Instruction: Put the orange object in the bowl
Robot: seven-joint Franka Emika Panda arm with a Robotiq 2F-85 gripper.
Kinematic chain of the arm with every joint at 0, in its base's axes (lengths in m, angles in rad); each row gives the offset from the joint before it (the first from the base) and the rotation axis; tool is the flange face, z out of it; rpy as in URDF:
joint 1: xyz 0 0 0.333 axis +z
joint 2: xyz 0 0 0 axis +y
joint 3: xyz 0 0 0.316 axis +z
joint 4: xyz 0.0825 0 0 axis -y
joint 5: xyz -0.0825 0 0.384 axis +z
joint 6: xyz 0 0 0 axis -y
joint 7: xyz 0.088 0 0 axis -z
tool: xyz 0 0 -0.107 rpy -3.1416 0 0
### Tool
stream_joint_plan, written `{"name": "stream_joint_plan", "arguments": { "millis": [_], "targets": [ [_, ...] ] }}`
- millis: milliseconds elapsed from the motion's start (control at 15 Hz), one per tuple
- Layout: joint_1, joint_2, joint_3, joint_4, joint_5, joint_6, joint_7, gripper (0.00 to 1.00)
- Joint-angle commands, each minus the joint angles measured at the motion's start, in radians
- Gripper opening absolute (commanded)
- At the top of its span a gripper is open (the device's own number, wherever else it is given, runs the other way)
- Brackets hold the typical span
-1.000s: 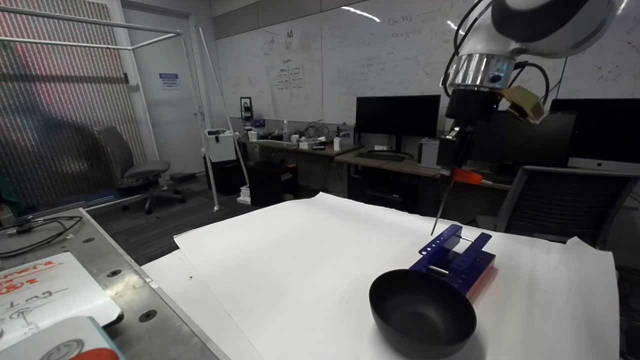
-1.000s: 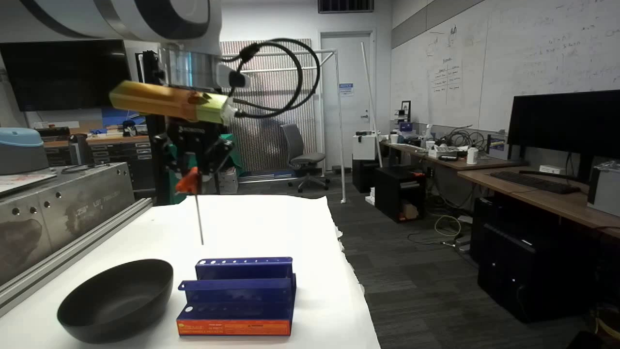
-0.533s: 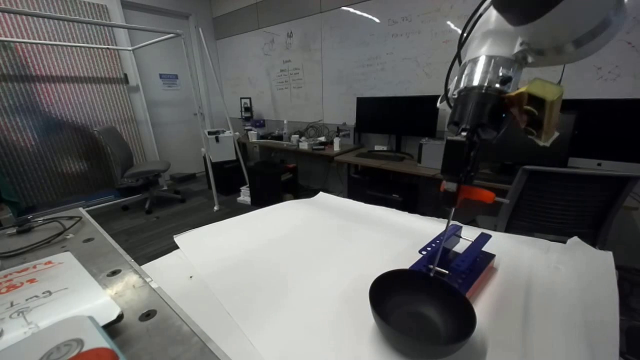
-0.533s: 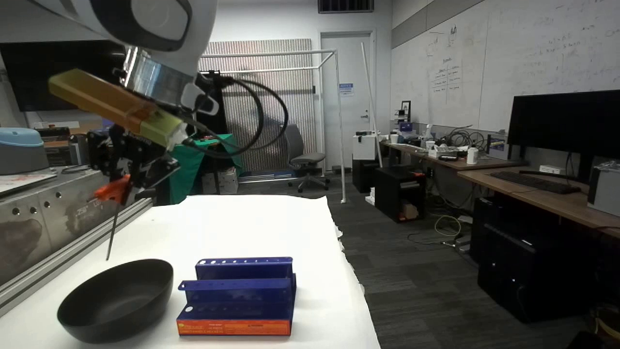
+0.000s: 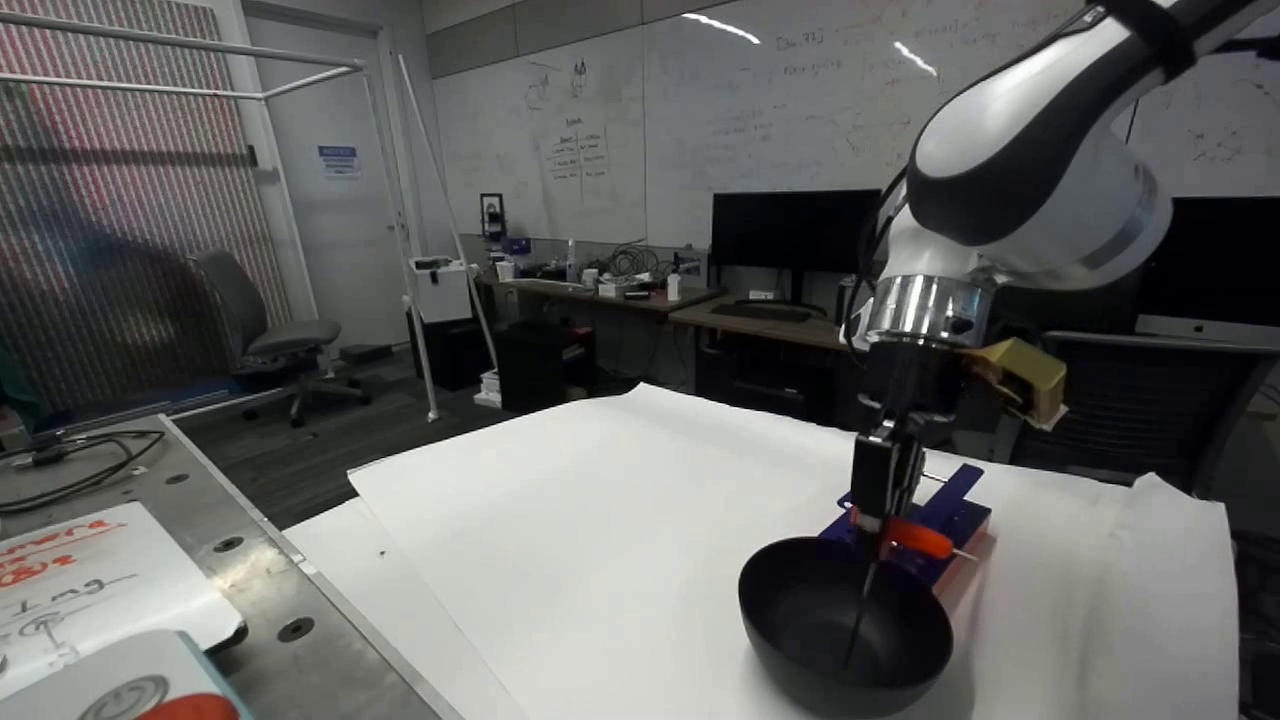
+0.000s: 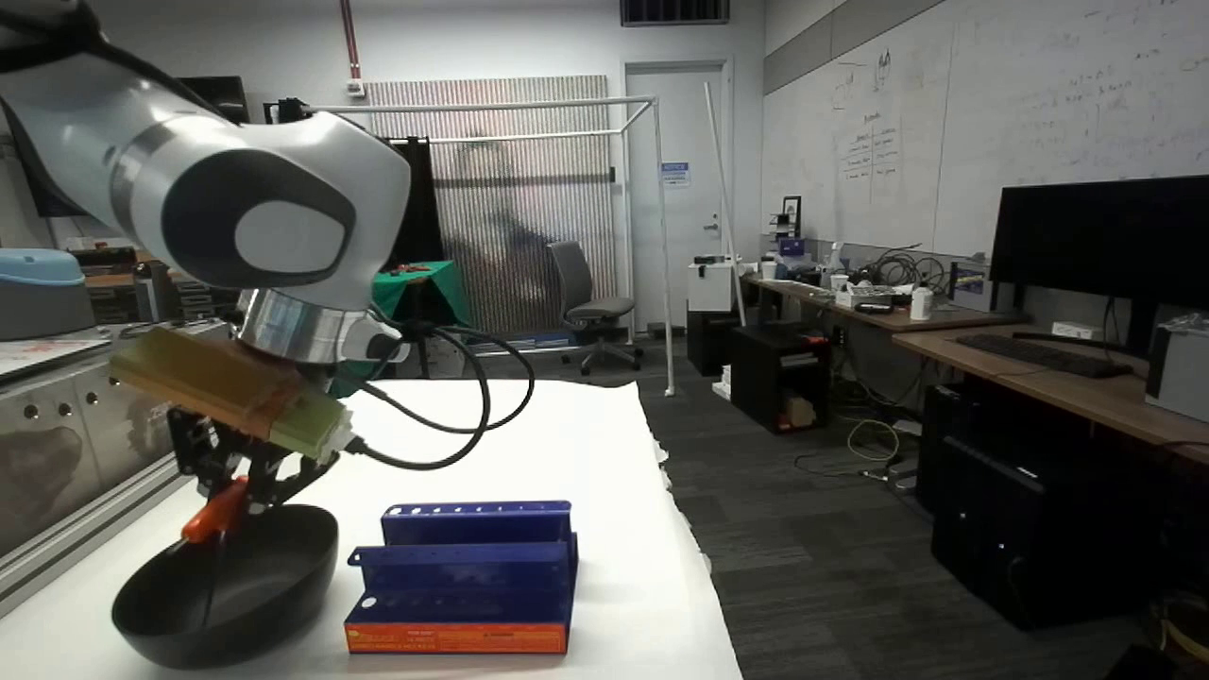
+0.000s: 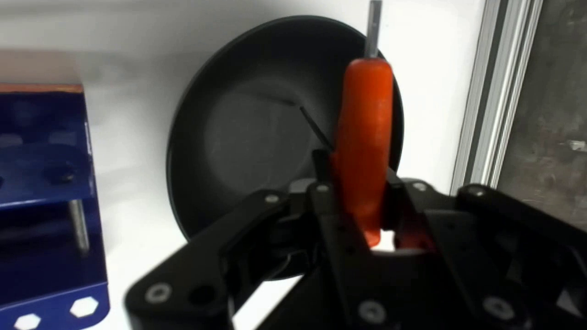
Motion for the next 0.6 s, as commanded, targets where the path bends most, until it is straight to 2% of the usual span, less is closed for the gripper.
{"name": "stream_joint_plan", "arguments": {
  "millis": [0, 200, 400, 533],
  "targets": [
    [-0.003, 0.014, 0.025, 0.007, 0.037, 0.056, -0.033, 0.51],
    [-0.012, -0.015, 0.027, 0.013, 0.026, 0.039, -0.026, 0.75],
    [-0.013, -0.119, 0.020, 0.001, 0.006, -0.001, 0.039, 0.99],
    [-0.005, -0.194, 0.018, -0.017, -0.007, 0.008, 0.069, 1.00]
  ]
}}
